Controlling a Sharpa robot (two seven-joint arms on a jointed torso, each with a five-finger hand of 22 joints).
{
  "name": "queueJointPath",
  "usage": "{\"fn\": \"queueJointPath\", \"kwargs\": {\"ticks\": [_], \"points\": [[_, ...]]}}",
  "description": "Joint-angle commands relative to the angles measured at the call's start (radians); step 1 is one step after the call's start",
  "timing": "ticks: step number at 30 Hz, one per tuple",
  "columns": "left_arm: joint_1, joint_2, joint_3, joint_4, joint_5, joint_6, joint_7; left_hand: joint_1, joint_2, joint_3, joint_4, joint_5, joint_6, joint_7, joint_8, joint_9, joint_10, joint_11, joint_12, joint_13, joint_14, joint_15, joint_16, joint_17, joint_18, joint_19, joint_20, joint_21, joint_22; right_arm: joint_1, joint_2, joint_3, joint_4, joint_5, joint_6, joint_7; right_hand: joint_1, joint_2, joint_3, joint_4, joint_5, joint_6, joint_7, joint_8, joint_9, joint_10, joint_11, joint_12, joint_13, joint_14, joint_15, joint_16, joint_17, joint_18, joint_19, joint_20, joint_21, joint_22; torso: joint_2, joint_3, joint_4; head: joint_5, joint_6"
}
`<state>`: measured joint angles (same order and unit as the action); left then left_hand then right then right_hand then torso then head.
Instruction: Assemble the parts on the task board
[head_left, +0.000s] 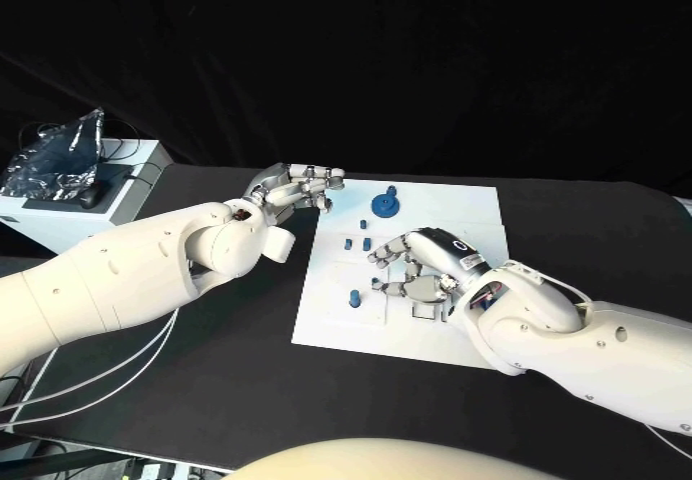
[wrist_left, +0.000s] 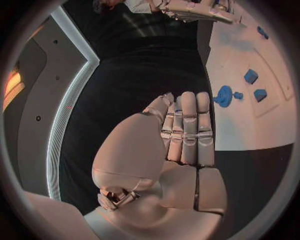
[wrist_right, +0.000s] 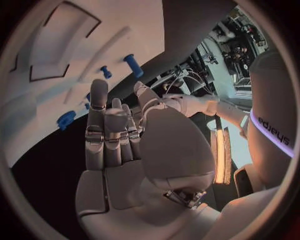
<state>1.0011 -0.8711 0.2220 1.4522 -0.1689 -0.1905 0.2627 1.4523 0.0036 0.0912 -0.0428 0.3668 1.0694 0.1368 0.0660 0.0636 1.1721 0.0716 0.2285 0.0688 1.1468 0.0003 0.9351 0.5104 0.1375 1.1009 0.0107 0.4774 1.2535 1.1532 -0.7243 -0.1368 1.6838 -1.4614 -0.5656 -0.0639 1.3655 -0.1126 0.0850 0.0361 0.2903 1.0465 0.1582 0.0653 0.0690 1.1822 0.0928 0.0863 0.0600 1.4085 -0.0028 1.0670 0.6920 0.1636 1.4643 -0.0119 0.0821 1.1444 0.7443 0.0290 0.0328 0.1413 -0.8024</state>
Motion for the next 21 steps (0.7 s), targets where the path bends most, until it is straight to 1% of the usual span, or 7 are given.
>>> {"fn": "queueJointPath", "kwargs": {"ticks": [1, 4, 6, 10, 15, 18, 21], "points": [[0.000, 0.002, 0.001, 0.000, 0.000, 0.021, 0.009, -0.006, 0.000, -0.004, -0.002, 0.002, -0.022, 0.009, -0.002, 0.000, -0.008, 0.002, -0.001, -0.001, 0.001, 0.003, -0.004, 0.001, -0.002, 0.005, 0.000, -0.005, 0.002, 0.026, -0.055, 0.003, 0.009, 0.302, -0.035, 0.082, -0.008, 0.021, 0.009, 0.001, 0.004, 0.017, -0.010, 0.008, 0.003, 0.089, -0.031, 0.014, 0.008, 0.004, -0.021, -0.001, 0.003, 0.008, 0.037, -0.011, 0.001, 0.001, -0.004, -0.0005, -0.0050, -0.011, 0.010], [0.000, 0.002, 0.001, -0.001, 0.000, 0.022, 0.011, -0.008, -0.003, -0.006, -0.001, 0.001, -0.026, 0.010, -0.001, 0.001, -0.009, 0.003, -0.001, -0.001, 0.000, 0.005, -0.004, 0.001, -0.003, 0.004, 0.001, -0.007, 0.002, 0.053, -0.105, 0.004, 0.014, 0.410, 0.064, 0.052, -0.058, 0.047, -0.010, 0.030, 0.004, 0.000, -0.014, 0.006, 0.001, 0.176, -0.055, 0.062, 0.034, 0.007, -0.038, 0.007, 0.014, -0.004, 0.038, -0.024, 0.004, 0.003, -0.006, -0.0004, -0.0086, -0.017, 0.016], [0.000, 0.004, 0.001, -0.004, 0.000, 0.021, 0.012, -0.010, -0.003, -0.007, 0.002, 0.001, -0.027, 0.011, 0.000, 0.001, -0.009, 0.004, -0.001, -0.001, -0.001, 0.005, -0.004, 0.001, -0.003, 0.003, 0.002, -0.008, 0.001, 0.073, -0.141, 0.002, 0.019, 0.469, 0.150, 0.009, -0.100, 0.087, -0.098, 0.029, 0.014, -0.014, -0.035, 0.059, 0.015, 0.156, -0.082, 0.224, 0.201, 0.008, -0.074, -0.001, 0.009, -0.052, 0.039, -0.068, 0.010, 0.004, -0.009, -0.0005, -0.0139, -0.025, 0.024], [-0.001, 0.008, 0.000, -0.008, 0.000, 0.022, 0.013, -0.010, -0.003, -0.007, 0.002, 0.001, -0.027, 0.011, 0.000, 0.001, -0.009, 0.004, -0.001, -0.001, -0.001, 0.005, -0.004, 0.001, -0.003, 0.003, 0.002, -0.008, 0.001, 0.096, -0.205, 0.000, 0.042, 0.522, 0.281, -0.103, -0.129, 0.115, -0.151, 0.039, 0.005, 0.026, -0.068, 0.150, 0.062, 0.096, -0.108, 0.536, 0.534, 0.019, -0.079, 0.014, 0.030, -0.067, 0.042, -0.082, 0.022, 0.005, -0.014, -0.0005, -0.0200, -0.050, 0.030], [-0.012, 0.009, 0.000, -0.012, 0.000, 0.023, 0.013, -0.012, -0.004, -0.008, 0.004, 0.001, -0.027, 0.010, 0.001, 0.001, -0.009, 0.003, -0.001, -0.001, -0.001, 0.005, -0.004, 0.000, -0.003, 0.003, 0.002, -0.009, 0.001, 0.121, -0.282, -0.001, 0.080, 0.536, 0.403, -0.283, -0.186, 0.139, -0.220, 0.066, 0.057, -0.020, -0.087, 0.273, 0.236, 0.044, -0.115, 0.797, 0.911, 0.025, -0.084, 0.099, 0.141, -0.068, 0.041, -0.088, 0.068, 0.020, -0.023, 0.0026, -0.0283, -0.083, 0.033], [-0.017, 0.010, 0.000, -0.015, 0.000, 0.023, 0.013, -0.012, -0.004, -0.008, 0.004, 0.001, -0.027, 0.010, 0.001, 0.001, -0.009, 0.003, -0.001, -0.001, -0.001, 0.005, -0.004, 0.000, -0.003, 0.003, 0.002, -0.009, 0.001, 0.130, -0.314, -0.001, 0.100, 0.515, 0.436, -0.358, -0.220, 0.167, -0.272, 0.117, 0.083, -0.045, -0.092, 0.296, 0.310, 0.064, -0.114, 0.821, 0.993, 0.026, -0.082, 0.127, 0.182, -0.063, 0.041, -0.086, 0.087, 0.027, -0.028, 0.0018, -0.0335, -0.106, 0.037], [-0.021, 0.011, 0.000, -0.018, 0.000, 0.024, 0.014, -0.011, -0.004, -0.009, 0.005, 0.002, -0.025, 0.009, 0.002, 0.002, -0.010, 0.003, 0.000, -0.001, -0.001, 0.005, -0.004, 0.000, -0.002, 0.004, 0.003, -0.011, 0.000, 0.135, -0.337, -0.004, 0.115, 0.487, 0.460, -0.417, -0.213, 0.181, -0.329, 0.159, 0.079, -0.041, -0.093, 0.280, 0.360, 0.092, -0.114, 0.835, 1.080, 0.027, -0.085, 0.149, 0.222, -0.058, 0.039, -0.085, 0.105, 0.034, -0.031, 0.0006, -0.0383, -0.112, 0.036]]}}
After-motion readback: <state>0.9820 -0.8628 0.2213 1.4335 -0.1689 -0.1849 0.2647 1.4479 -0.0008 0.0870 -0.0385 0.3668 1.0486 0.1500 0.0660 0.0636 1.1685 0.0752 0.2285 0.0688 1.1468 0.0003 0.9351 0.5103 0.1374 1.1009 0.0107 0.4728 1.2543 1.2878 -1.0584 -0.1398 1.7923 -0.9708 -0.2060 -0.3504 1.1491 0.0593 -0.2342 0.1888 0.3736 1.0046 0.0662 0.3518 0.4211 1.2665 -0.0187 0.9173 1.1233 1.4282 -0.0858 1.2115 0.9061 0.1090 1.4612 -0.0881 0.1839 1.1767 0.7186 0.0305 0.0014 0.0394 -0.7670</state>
